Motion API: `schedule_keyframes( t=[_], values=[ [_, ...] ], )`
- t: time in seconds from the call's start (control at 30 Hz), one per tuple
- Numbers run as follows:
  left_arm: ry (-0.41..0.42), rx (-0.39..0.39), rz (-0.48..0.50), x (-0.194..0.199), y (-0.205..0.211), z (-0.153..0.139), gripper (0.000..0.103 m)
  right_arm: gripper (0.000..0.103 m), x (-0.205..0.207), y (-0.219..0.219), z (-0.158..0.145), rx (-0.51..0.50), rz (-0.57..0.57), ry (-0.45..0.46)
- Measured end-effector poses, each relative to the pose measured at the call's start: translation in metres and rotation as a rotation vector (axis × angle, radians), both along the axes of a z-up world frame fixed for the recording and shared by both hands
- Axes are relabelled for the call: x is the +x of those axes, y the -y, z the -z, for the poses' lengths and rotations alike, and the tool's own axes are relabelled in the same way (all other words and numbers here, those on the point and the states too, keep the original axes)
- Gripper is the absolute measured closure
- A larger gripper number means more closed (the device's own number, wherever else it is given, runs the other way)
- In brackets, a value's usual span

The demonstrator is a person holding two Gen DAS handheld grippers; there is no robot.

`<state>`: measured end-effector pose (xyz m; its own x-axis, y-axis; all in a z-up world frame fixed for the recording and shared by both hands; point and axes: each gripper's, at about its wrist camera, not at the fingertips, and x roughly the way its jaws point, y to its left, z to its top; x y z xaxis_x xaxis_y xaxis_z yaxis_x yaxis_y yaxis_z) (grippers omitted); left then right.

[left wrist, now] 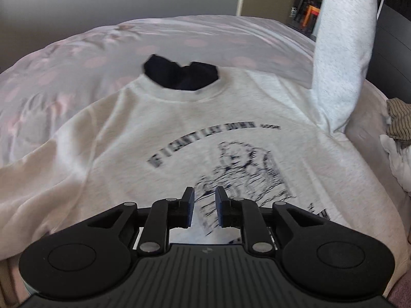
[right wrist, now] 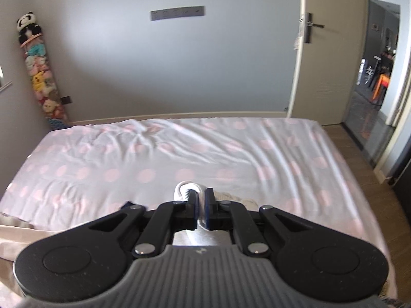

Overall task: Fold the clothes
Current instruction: 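Lay the sleeve across the sweatshirt front and open the right tool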

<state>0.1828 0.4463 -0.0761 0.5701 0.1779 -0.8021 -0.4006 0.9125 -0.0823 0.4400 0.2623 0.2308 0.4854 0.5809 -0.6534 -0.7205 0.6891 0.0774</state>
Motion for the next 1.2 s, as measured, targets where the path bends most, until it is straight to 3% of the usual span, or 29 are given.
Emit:
schedule_keyframes(
  t=[0.23,0.53,0.67,0.8,0.97,1.2],
  values=[
    [0.084,-0.056,-0.104,-0.047,-0.040,0.003,0.085,0.097,-0.060,-0.088,0.051,-0.044,-0.089,-0.127],
    [0.169,-0.094,-0.185,-0.086,-0.076,0.006,0.084,0.096,-0.112,-0.166,0.139,-0.110,-0.169,-0.275],
    [0.159,-0.082,-0.179,-0.087,-0.078,0.011,0.084,0.087,-0.126,-0.185,0.166,-0.109,-0.200,-0.326],
    [0.178,-0.106,-0.194,-0.087,-0.083,0.011,0.084,0.083,-0.128,-0.186,0.172,-0.107,-0.215,-0.326],
    [0.194,-0.115,-0.201,-0.085,-0.083,0.011,0.080,0.083,-0.122,-0.149,0.183,-0.088,-0.181,-0.317],
    [0.204,-0.094,-0.195,-0.079,-0.074,0.008,0.060,0.082,-0.107,-0.064,0.231,-0.044,-0.078,-0.338]
  ],
)
